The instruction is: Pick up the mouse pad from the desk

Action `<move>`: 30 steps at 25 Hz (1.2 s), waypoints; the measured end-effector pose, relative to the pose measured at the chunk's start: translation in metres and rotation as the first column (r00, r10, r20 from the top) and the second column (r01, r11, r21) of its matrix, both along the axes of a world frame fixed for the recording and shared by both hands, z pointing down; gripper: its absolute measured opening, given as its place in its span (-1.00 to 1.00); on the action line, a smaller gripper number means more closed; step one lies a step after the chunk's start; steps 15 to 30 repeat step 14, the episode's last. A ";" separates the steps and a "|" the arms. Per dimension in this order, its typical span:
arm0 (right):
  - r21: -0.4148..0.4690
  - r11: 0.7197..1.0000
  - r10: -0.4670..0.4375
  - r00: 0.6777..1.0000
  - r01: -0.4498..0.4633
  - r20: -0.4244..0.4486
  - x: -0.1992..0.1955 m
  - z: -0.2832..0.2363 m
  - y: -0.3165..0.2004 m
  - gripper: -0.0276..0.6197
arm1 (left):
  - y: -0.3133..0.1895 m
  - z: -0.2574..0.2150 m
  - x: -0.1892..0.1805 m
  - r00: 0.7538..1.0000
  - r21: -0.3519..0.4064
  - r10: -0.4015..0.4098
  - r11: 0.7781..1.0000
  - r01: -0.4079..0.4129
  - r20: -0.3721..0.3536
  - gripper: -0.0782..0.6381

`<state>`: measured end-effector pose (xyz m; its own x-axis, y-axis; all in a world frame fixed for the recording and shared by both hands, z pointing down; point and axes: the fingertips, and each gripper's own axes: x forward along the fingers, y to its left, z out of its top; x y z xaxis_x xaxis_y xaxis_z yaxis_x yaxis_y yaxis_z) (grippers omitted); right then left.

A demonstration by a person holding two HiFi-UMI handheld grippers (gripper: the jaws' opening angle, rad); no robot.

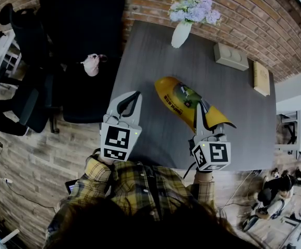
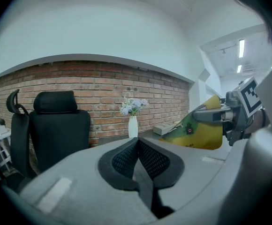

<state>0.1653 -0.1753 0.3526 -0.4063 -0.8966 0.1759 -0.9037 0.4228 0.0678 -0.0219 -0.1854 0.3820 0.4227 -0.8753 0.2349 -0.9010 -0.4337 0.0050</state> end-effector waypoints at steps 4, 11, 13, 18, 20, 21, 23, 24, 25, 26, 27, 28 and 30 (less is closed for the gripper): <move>0.000 1.000 -0.002 1.000 0.002 0.002 0.000 0.001 0.001 -0.87 | 0.001 0.001 0.000 1.000 -0.001 -0.002 1.000 0.002 0.003 -0.79; -0.005 1.000 -0.003 1.000 0.003 0.004 0.000 0.001 0.002 -0.87 | 0.003 0.001 0.000 1.000 -0.003 -0.004 1.000 0.004 0.004 -0.79; -0.005 1.000 -0.004 1.000 0.004 0.003 0.000 0.001 0.003 -0.87 | 0.004 0.001 0.000 1.000 -0.003 -0.003 1.000 0.003 0.005 -0.78; -0.005 1.000 -0.004 1.000 0.004 0.003 0.000 0.002 0.004 -0.87 | 0.004 0.001 0.000 1.000 -0.003 -0.002 1.000 0.002 0.006 -0.79; -0.005 1.000 -0.004 1.000 0.004 0.003 0.000 0.002 0.004 -0.87 | 0.004 0.001 0.000 1.000 -0.003 -0.002 1.000 0.002 0.006 -0.79; -0.005 1.000 -0.004 1.000 0.004 0.003 0.000 0.002 0.004 -0.87 | 0.004 0.001 0.000 1.000 -0.003 -0.002 1.000 0.002 0.006 -0.79; -0.005 1.000 -0.004 1.000 0.004 0.003 0.000 0.002 0.004 -0.87 | 0.004 0.001 0.000 1.000 -0.003 -0.002 1.000 0.002 0.006 -0.79; -0.005 1.000 -0.004 1.000 0.004 0.003 0.000 0.002 0.004 -0.87 | 0.004 0.001 0.000 1.000 -0.003 -0.002 1.000 0.002 0.006 -0.79; -0.005 1.000 -0.004 1.000 0.004 0.003 0.000 0.002 0.004 -0.87 | 0.004 0.001 0.000 1.000 -0.003 -0.002 1.000 0.002 0.006 -0.79; -0.005 1.000 -0.004 1.000 0.004 0.003 0.000 0.002 0.004 -0.87 | 0.004 0.001 0.000 1.000 -0.003 -0.002 1.000 0.002 0.006 -0.79; -0.005 1.000 -0.004 1.000 0.004 0.003 0.000 0.002 0.004 -0.87 | 0.004 0.001 0.000 1.000 -0.003 -0.002 1.000 0.002 0.006 -0.79; -0.005 1.000 -0.004 1.000 0.004 0.003 0.000 0.002 0.004 -0.87 | 0.004 0.001 0.000 1.000 -0.003 -0.002 1.000 0.002 0.006 -0.79; -0.005 1.000 -0.004 1.000 0.004 0.003 0.000 0.002 0.004 -0.87 | 0.004 0.001 0.000 1.000 -0.003 -0.002 1.000 0.002 0.006 -0.79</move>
